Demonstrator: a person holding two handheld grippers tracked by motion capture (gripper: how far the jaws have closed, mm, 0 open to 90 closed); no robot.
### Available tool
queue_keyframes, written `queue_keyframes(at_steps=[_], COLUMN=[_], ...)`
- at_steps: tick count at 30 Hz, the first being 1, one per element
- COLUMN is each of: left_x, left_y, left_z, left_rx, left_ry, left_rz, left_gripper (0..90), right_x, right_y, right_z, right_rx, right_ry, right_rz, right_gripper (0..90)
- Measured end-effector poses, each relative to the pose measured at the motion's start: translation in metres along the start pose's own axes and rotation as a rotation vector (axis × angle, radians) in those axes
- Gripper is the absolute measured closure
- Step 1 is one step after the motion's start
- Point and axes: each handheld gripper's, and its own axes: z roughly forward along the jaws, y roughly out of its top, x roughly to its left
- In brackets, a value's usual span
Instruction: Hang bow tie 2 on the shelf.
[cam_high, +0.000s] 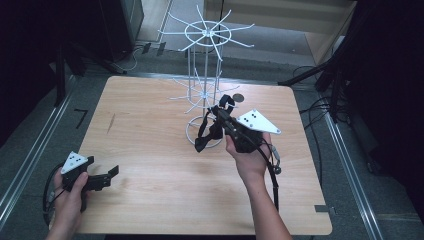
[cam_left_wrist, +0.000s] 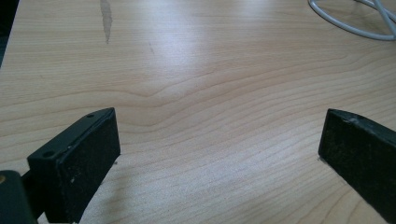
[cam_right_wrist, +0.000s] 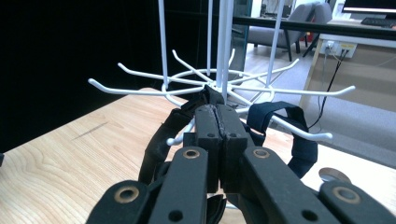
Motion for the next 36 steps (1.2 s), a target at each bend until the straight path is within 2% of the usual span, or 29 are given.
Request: queue_keyframes(at_steps=[5, 23, 36], left_x=[0.000, 0.000, 0.000], left_y=[0.000, 0.000, 0.000], left_z=[0.000, 0.000, 0.000], left_rx=[0.000, 0.006, 0.005], left_ry=[0.000, -0.001, -0.003], left_rz=[0.001, 0.003, 0.000], left_gripper=[0.0, 0.0, 0.0], right_x=[-0.003, -0.003, -0.006], right_y=[-0.004, -0.016, -0.026], right_z=[0.007, 0.019, 0.014], right_rx=[0.012, 0.022, 0.003], right_ry=[-0.002, -0.019, -0.032], right_rz=[0.023, 0.031, 0.016], right_gripper=[90.0, 89.7, 77.7])
